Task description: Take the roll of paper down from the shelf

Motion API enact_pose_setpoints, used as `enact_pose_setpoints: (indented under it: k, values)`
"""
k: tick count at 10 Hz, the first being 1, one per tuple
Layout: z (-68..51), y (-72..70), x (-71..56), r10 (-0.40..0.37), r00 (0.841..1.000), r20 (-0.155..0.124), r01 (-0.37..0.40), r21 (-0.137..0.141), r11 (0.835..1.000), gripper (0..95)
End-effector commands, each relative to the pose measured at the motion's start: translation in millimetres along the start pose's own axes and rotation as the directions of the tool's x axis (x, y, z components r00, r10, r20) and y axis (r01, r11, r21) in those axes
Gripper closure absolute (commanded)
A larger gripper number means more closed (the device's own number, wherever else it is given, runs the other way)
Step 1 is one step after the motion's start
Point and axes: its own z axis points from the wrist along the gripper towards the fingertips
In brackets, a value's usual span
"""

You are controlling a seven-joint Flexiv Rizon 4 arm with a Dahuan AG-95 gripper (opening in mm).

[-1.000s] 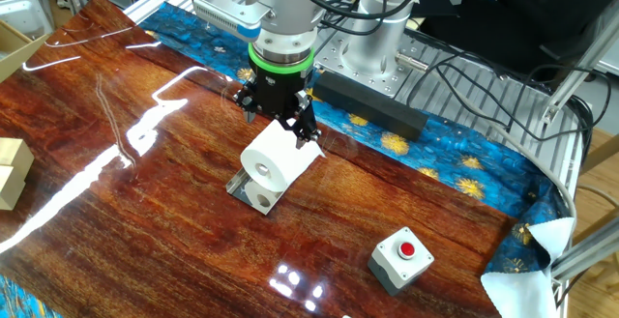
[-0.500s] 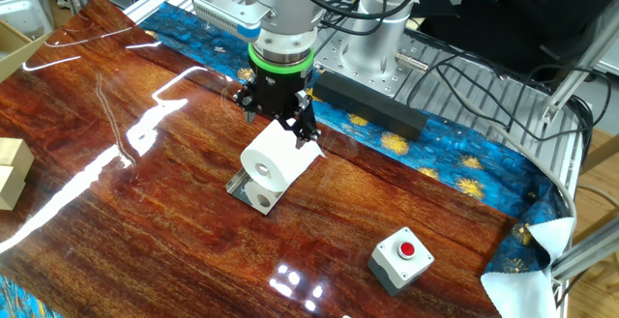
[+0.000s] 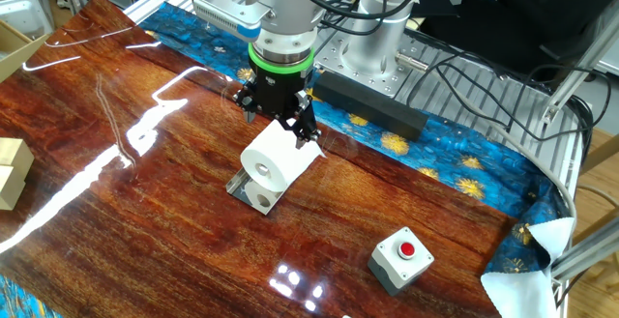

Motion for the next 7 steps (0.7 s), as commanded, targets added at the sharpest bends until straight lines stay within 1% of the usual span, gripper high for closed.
enact_pose_setpoints:
  k: [1,7]
  values:
    - [0.0,0.2,0.0,0.127,0.99,-0.054,-0.128,-0.021,0.991,95.0]
    - [0.5,0.4,0.4,0.128,0.99,-0.054,-0.129,-0.022,0.991,95.0]
